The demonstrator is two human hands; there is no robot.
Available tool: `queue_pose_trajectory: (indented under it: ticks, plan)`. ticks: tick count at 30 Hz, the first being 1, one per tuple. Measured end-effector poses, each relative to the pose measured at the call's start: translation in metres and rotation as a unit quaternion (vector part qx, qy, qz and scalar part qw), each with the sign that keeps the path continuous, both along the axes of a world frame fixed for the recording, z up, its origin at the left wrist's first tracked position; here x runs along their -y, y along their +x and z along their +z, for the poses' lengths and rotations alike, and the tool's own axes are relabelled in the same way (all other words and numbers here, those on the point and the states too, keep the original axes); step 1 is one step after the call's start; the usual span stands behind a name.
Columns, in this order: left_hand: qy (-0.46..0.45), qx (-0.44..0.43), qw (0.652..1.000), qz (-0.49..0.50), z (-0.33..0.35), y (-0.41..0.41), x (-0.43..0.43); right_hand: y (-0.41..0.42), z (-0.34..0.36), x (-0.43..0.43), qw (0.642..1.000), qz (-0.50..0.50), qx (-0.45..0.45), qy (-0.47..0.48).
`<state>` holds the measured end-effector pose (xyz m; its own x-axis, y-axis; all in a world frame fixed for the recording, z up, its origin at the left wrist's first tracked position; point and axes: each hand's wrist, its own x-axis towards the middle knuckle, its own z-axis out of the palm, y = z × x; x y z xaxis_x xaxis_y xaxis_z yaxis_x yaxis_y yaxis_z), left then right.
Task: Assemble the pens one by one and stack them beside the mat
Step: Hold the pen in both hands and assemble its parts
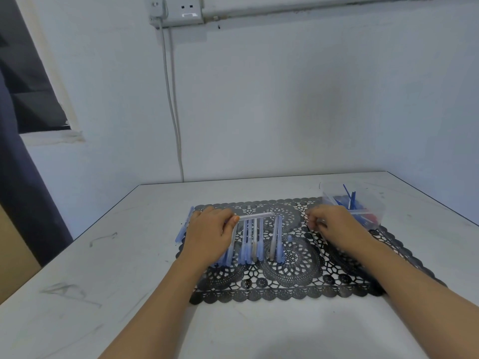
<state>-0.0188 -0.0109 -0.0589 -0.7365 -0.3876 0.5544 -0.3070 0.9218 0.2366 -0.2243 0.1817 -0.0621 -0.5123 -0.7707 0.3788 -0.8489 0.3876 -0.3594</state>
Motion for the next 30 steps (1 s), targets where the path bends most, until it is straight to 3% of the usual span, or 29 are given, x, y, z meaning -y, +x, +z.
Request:
queue_pose_trajectory:
  ticks: [19,22,26,28,30]
  plan:
    - [0.002,0.003,1.0,-0.002,-0.001,-0.002,0.0,-0.001,-0.003,0.002,0.999,-0.013,0.009,0.043]
    - [0.002,0.001,1.0,-0.002,0.0,-0.001,0.0,0.008,0.004,0.0,0.997,-0.004,-0.012,-0.074]
    - [0.001,-0.002,1.0,-0.004,0.0,-0.001,0.0,0.013,0.016,-0.005,0.947,-0.03,-0.118,-0.297]
    - [-0.001,0.001,1.0,-0.004,0.0,-0.001,0.0,0.005,0.02,-0.009,0.937,-0.094,-0.142,-0.305]
    - [-0.002,0.002,1.0,-0.004,0.0,-0.001,0.0,-0.008,0.018,-0.014,0.949,-0.168,-0.143,-0.224]
